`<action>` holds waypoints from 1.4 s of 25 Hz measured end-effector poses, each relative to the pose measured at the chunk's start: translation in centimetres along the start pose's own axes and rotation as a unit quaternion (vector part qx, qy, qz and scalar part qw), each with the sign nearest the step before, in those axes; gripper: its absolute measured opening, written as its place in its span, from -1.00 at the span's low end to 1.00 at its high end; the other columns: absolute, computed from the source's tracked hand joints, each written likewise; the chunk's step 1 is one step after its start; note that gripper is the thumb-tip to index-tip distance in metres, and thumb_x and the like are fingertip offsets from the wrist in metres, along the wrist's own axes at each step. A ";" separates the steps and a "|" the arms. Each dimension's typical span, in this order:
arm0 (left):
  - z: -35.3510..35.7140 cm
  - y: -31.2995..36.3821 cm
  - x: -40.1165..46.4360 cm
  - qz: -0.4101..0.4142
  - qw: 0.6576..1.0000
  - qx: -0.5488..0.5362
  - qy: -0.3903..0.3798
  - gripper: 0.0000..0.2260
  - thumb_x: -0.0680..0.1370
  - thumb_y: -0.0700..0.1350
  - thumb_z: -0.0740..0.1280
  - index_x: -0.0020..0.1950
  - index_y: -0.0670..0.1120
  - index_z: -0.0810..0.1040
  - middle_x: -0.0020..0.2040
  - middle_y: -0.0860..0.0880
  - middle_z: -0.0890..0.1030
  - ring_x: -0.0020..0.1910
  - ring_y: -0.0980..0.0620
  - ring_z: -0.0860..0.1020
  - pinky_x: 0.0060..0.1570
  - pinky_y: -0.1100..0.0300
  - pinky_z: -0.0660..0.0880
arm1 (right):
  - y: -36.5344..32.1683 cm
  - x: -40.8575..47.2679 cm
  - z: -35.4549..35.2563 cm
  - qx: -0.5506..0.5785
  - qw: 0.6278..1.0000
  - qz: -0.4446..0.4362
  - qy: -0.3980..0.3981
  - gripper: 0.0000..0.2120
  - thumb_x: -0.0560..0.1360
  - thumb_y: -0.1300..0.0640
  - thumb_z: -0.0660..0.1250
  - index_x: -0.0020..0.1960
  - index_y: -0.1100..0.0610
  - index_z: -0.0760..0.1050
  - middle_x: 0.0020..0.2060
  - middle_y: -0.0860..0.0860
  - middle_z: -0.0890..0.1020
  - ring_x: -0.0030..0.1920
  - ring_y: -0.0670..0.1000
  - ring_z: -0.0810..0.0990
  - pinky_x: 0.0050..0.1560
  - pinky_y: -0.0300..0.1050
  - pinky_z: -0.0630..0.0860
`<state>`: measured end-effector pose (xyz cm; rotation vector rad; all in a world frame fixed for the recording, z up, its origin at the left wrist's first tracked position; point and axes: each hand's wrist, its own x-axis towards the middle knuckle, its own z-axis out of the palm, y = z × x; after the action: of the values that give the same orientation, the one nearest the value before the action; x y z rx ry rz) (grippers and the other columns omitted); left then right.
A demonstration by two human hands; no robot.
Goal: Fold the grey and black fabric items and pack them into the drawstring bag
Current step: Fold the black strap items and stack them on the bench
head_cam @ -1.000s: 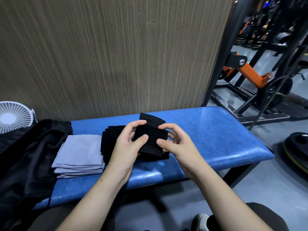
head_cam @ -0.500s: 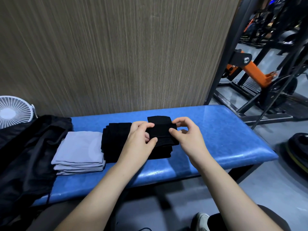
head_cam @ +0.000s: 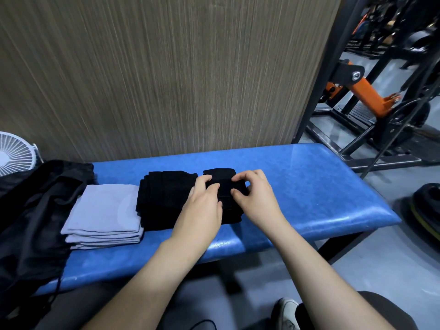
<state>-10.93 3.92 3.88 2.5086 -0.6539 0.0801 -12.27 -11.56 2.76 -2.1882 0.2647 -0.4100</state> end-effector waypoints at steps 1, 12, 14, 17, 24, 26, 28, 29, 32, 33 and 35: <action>0.1 0.0 -0.1 0.001 1.000 0.014 0.000 -0.60 0.64 -0.13 0.23 0.48 -0.14 0.37 0.53 -0.02 0.19 0.40 0.00 0.37 0.34 0.18 0.35 | 0.0 -0.1 0.0 -0.010 1.000 -0.003 -0.003 -0.81 0.52 0.20 0.41 0.11 0.06 0.54 0.08 -0.03 0.46 -0.12 -0.15 0.47 -0.12 -0.35 0.37; 0.7 -0.4 0.0 0.021 0.992 0.125 0.011 -0.53 0.60 0.02 0.26 0.50 -0.04 0.35 0.52 0.01 0.26 0.45 -0.03 0.25 0.46 0.14 0.06 | 0.0 -0.8 0.3 -0.011 0.996 0.063 -0.061 -0.76 0.54 0.10 0.38 0.19 -0.03 0.47 0.13 0.00 0.43 0.00 -0.08 0.49 0.10 -0.13 0.46; 0.7 -0.8 -0.2 0.025 0.991 0.130 0.010 -0.46 0.57 0.08 0.31 0.53 -0.02 0.32 0.54 0.02 0.24 0.47 -0.02 0.23 0.48 0.15 0.00 | -0.1 -1.0 0.2 0.009 0.995 0.065 -0.069 -0.75 0.54 0.11 0.37 0.19 -0.05 0.45 0.16 0.02 0.46 0.07 -0.09 0.47 0.14 -0.16 0.42; 0.7 -1.0 -0.4 0.036 0.991 0.126 0.028 -0.47 0.58 0.06 0.31 0.52 0.00 0.32 0.54 0.04 0.25 0.48 0.00 0.21 0.48 0.17 -0.01 | -0.3 -1.5 0.1 0.017 0.995 0.064 -0.069 -0.68 0.56 0.09 0.35 0.28 -0.07 0.42 0.16 0.02 0.43 0.01 -0.14 0.48 0.11 -0.19 0.40; -0.5 -1.6 -1.3 0.048 0.995 0.056 0.070 -0.52 0.51 0.10 0.38 0.41 0.04 0.47 0.42 0.05 0.40 0.40 0.01 0.32 0.45 0.13 0.14 | -1.4 -1.7 1.0 -0.086 0.996 0.003 0.001 -0.63 0.52 0.00 0.35 0.32 -0.09 0.42 0.23 -0.01 0.41 0.27 0.10 0.41 0.33 0.07 0.37; -1.6 -2.4 -1.7 0.045 0.993 0.036 0.101 -0.61 0.51 0.09 0.33 0.32 0.05 0.53 0.31 0.09 0.48 0.29 0.03 0.41 0.36 0.14 0.25 | -2.2 -1.8 1.3 -0.161 0.985 -0.036 0.047 -0.64 0.51 -0.03 0.36 0.28 -0.06 0.47 0.25 0.03 0.44 0.29 0.13 0.41 0.33 0.08 0.33; -2.9 -3.5 -2.4 0.033 0.992 0.024 0.119 -0.68 0.52 0.07 0.28 0.26 0.07 0.55 0.22 0.15 0.50 0.20 0.06 0.44 0.28 0.14 0.32 | -2.6 -1.9 1.6 -0.257 0.955 -0.074 0.127 -0.65 0.46 -0.04 0.36 0.22 0.01 0.52 0.28 0.13 0.48 0.31 0.21 0.42 0.36 0.19 0.30; -3.4 -4.2 -2.7 0.028 0.991 0.019 0.126 -0.70 0.53 0.05 0.27 0.24 0.08 0.55 0.19 0.17 0.51 0.17 0.07 0.45 0.25 0.13 0.34 | -2.8 -1.8 1.7 -0.284 0.943 -0.080 0.153 -0.65 0.44 -0.04 0.35 0.20 0.04 0.54 0.27 0.17 0.49 0.31 0.23 0.43 0.38 0.25 0.29; -4.8 -6.2 -4.0 0.014 0.988 -0.002 0.151 -0.77 0.54 0.00 0.26 0.18 0.08 0.56 0.13 0.20 0.52 0.11 0.08 0.46 0.19 0.13 0.37 | -3.7 -1.8 2.4 -0.298 0.935 -0.111 0.155 -0.66 0.43 -0.02 0.34 0.17 0.08 0.56 0.26 0.20 0.51 0.30 0.25 0.44 0.39 0.29 0.26; -5.1 -6.8 -4.4 0.006 0.987 -0.012 0.160 -0.78 0.54 -0.01 0.26 0.16 0.08 0.56 0.11 0.20 0.52 0.10 0.09 0.47 0.18 0.14 0.37 | -4.0 -1.9 2.9 -0.291 0.937 -0.131 0.144 -0.68 0.44 0.00 0.33 0.15 0.08 0.56 0.24 0.18 0.52 0.29 0.24 0.44 0.39 0.26 0.27; -5.7 -8.0 -5.2 -0.016 0.983 -0.031 0.179 -0.78 0.52 -0.01 0.26 0.14 0.08 0.57 0.08 0.19 0.53 0.09 0.09 0.47 0.18 0.13 0.39 | -4.9 -2.2 4.1 -0.269 0.939 -0.178 0.120 -0.71 0.46 0.00 0.30 0.12 0.08 0.57 0.19 0.14 0.54 0.25 0.20 0.47 0.35 0.16 0.31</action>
<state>-11.34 15.06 3.88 2.3588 -0.4594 0.4786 -12.51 -4.87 3.88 -2.7346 0.1172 -0.8981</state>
